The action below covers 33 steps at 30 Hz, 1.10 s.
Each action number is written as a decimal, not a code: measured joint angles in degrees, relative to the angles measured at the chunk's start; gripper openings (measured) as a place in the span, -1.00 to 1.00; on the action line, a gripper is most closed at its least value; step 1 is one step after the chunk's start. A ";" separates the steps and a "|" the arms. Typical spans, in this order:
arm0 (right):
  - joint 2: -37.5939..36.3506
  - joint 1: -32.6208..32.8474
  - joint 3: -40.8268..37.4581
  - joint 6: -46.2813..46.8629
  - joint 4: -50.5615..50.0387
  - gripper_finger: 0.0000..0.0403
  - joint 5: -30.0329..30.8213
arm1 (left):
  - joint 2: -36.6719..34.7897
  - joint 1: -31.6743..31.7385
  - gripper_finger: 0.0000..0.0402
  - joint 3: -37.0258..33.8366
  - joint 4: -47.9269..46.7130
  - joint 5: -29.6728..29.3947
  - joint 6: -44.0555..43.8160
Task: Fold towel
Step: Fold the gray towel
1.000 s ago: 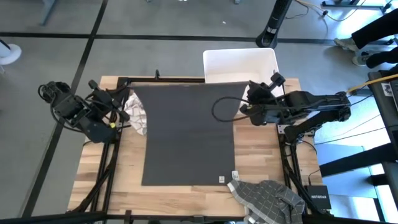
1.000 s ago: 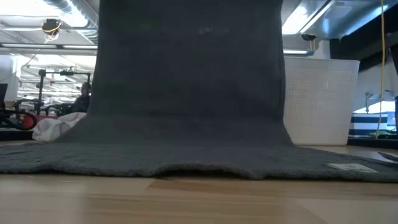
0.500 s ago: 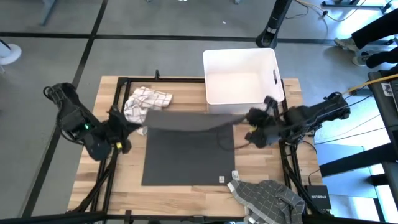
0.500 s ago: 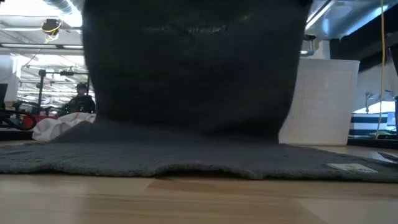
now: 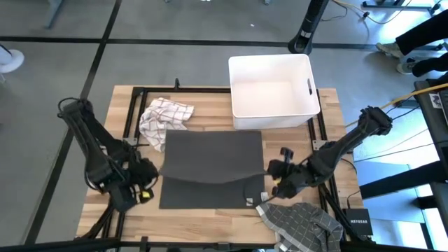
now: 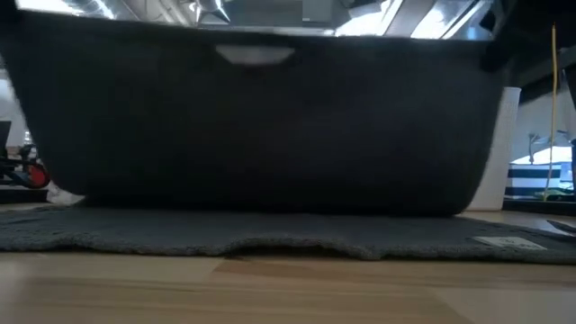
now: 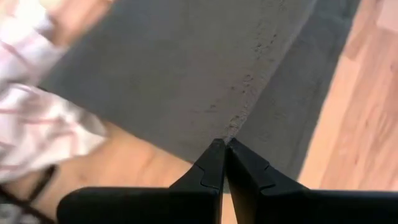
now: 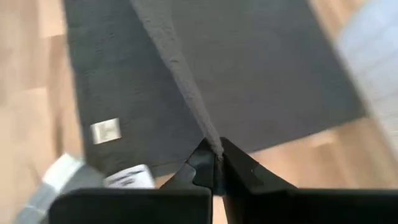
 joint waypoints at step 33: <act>11.28 3.33 -11.09 4.58 29.56 -0.93 -22.85 | 9.04 -8.02 -0.96 -14.57 34.95 8.68 -0.60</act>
